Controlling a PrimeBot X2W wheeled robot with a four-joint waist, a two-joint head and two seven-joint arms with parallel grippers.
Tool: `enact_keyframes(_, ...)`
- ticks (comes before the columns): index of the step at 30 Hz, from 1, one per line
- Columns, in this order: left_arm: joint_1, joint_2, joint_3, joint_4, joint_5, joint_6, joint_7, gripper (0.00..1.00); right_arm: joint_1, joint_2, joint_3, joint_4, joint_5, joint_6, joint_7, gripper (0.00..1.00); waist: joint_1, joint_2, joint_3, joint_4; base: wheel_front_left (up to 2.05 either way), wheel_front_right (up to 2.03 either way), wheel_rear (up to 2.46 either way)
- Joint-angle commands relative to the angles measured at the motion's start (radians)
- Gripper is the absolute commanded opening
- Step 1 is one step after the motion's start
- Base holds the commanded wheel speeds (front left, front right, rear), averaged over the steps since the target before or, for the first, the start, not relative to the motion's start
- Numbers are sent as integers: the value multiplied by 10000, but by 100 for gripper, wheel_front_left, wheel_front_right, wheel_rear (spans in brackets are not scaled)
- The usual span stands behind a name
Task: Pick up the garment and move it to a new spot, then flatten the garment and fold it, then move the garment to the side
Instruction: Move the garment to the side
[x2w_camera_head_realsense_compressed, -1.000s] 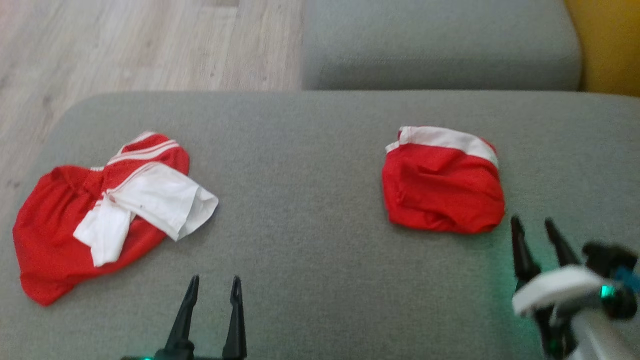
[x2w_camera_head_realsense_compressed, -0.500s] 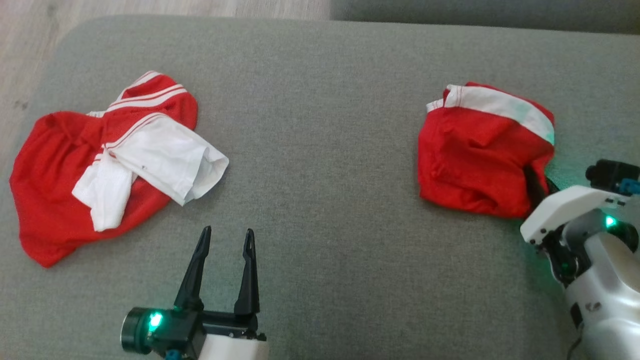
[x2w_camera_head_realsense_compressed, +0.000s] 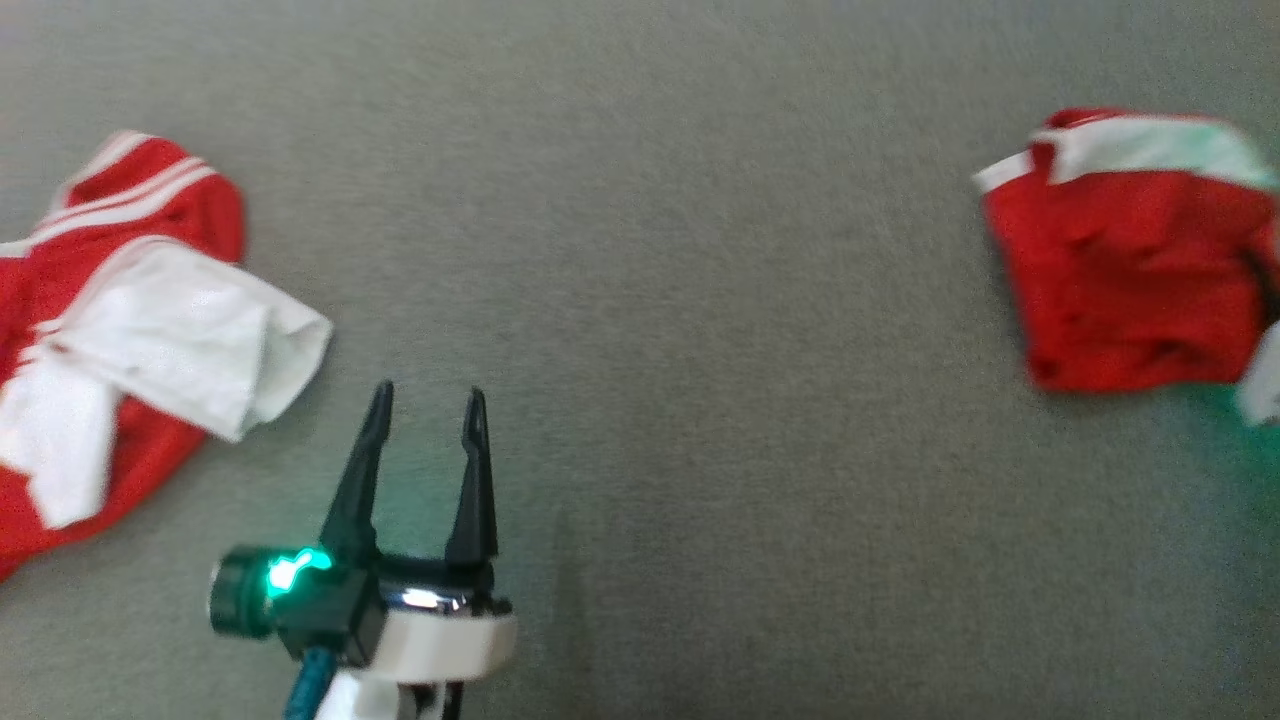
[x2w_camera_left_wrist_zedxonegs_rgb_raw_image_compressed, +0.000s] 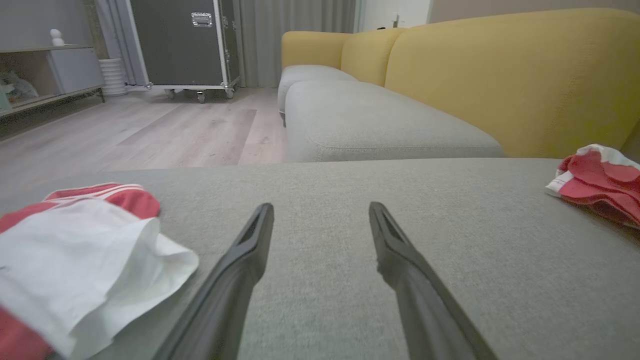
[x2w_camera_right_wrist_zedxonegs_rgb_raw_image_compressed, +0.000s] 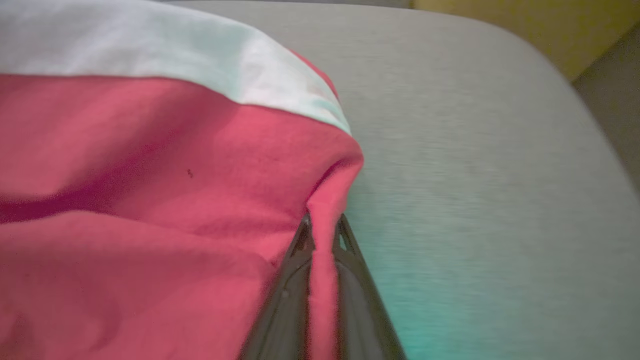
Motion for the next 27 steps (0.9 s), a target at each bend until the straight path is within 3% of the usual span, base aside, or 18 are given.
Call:
enact_keyframes(1, -464, -12, 427, -380, 167, -112, -49, 100, -178, -832, -55, -324, -30, -7, 32, 0, -2, 0, 879, -745, 0, 0, 0)
enact_keyframes(6, -928, 4, 633, -413, 275, -429, -49, 100, -504, -1921, -423, -311, -506, -7, -211, 0, -2, 0, 1639, -1238, 0, 0, 0)
enact_keyframes(13, -1393, 12, 868, -371, 315, -792, -49, 100, -1418, -1979, -1033, 146, -1708, -7, -993, 0, -2, 0, 2112, -1515, 0, 0, 0)
enact_keyframes(14, -1425, 10, 902, -356, 267, -831, -49, 100, -1537, -1922, -1145, 251, -1957, -7, -1124, 14, -2, 0, 2112, -1515, 0, 0, 0)
enact_keyframes(15, -1451, 8, 924, -324, 238, -870, -49, 100, -1613, -1821, -1225, 370, -2174, -7, -1182, 48, -2, 0, 2083, -1501, 0, 0, 0)
enact_keyframes(16, -1467, 6, 937, -292, 209, -903, -49, 100, -1669, -1716, -1320, 494, -2395, -7, -1243, 100, -2, 0, 2030, -1476, 0, 0, 0)
enact_keyframes(22, -1375, -5, 965, -181, 72, -885, -49, 100, -1637, -1154, -1961, 851, -3572, -7, -2144, 100, -2, 0, 1461, -1281, 0, 0, 0)
enact_keyframes(27, -1000, -11, 944, 5, 30, -705, -49, 100, -1024, 164, -2487, 593, -3977, -7, -2925, 100, -2, 0, 529, -1119, 0, 0, 0)
